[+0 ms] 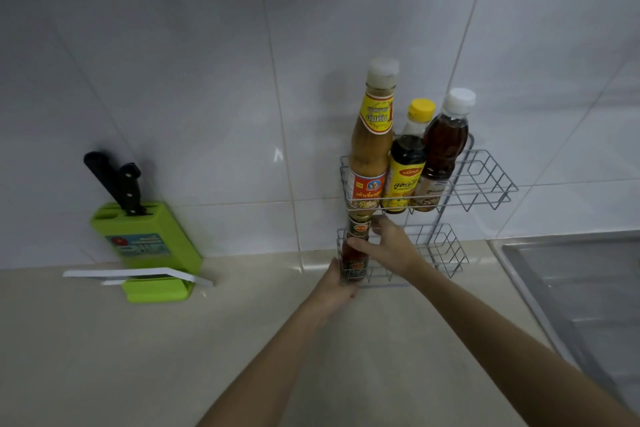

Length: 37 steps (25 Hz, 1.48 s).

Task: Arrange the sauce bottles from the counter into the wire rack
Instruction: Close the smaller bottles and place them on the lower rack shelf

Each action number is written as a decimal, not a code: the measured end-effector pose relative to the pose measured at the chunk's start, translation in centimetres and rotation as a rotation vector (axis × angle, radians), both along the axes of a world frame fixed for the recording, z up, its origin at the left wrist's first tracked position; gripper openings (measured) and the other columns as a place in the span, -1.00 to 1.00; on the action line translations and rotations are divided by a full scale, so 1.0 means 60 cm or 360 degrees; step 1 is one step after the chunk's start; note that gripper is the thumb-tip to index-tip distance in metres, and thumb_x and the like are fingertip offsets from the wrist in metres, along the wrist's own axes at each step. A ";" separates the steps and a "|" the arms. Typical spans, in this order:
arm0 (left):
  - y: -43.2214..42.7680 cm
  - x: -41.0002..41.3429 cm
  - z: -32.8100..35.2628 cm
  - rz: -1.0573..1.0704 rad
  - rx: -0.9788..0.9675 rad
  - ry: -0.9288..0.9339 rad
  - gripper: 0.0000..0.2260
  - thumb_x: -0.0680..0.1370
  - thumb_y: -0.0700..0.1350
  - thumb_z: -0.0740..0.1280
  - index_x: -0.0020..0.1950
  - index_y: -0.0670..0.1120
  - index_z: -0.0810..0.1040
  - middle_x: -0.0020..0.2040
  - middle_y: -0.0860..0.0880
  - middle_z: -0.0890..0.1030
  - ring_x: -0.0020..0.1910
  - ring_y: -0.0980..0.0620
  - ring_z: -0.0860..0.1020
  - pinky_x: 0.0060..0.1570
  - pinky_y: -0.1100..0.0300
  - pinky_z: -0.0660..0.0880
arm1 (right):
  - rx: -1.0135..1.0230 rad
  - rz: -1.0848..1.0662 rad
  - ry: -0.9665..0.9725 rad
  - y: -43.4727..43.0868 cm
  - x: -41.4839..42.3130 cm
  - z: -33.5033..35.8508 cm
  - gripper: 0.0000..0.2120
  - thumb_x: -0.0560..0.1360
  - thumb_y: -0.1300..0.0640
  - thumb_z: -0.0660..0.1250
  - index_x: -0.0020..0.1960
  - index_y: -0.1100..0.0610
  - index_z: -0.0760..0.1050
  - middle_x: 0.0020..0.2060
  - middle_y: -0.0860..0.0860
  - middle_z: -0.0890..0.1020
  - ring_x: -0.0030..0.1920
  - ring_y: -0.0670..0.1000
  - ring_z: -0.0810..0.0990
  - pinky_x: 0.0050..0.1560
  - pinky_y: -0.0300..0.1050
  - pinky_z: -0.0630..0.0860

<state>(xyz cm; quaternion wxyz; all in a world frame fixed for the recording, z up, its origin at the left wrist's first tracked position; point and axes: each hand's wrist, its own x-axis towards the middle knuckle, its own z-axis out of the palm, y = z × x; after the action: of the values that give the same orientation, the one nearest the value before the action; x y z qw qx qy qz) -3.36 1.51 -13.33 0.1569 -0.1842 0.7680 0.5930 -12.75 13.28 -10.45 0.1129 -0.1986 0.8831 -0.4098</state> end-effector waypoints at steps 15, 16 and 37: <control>-0.115 0.362 -0.026 -0.0488 -0.0495 0.0029 -0.72 0.47 -0.42 0.25 0.16 -0.29 0.52 0.09 -0.30 0.65 0.05 -0.13 0.62 0.13 0.13 0.51 | 0.0023 0.0791 0.0294 0.065 0.396 0.098 -0.84 0.55 -0.05 0.24 0.01 -0.01 0.53 -0.34 -0.16 0.61 -0.33 -0.14 0.57 -0.31 -0.36 0.45; -0.112 0.392 -0.031 -0.0552 -0.0512 0.0043 -0.71 0.46 -0.41 0.26 0.16 -0.26 0.53 0.11 -0.25 0.64 0.10 -0.13 0.61 0.08 0.24 0.50 | 0.0119 0.0895 0.0367 0.060 0.425 0.103 -0.78 0.54 -0.13 0.22 0.03 -0.03 0.51 -0.33 -0.19 0.58 -0.33 -0.16 0.55 -0.30 -0.38 0.42; -0.061 0.517 -0.048 -0.0447 -0.0432 0.0564 -0.71 0.40 0.03 0.45 0.06 0.01 0.51 0.04 -0.01 0.64 0.05 0.03 0.61 0.12 -0.04 0.56 | 0.1475 0.1526 0.1301 -0.022 0.534 0.115 -0.59 0.60 -0.12 0.02 0.13 0.20 0.40 -0.01 0.18 0.55 -0.04 0.20 0.52 -0.11 0.05 0.40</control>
<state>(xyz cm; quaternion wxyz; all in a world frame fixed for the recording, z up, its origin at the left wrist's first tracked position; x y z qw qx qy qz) 27.66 -2.17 -16.21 0.0747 0.0115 0.8740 0.4800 19.28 11.96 -3.53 0.0149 -0.6262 0.7535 0.1998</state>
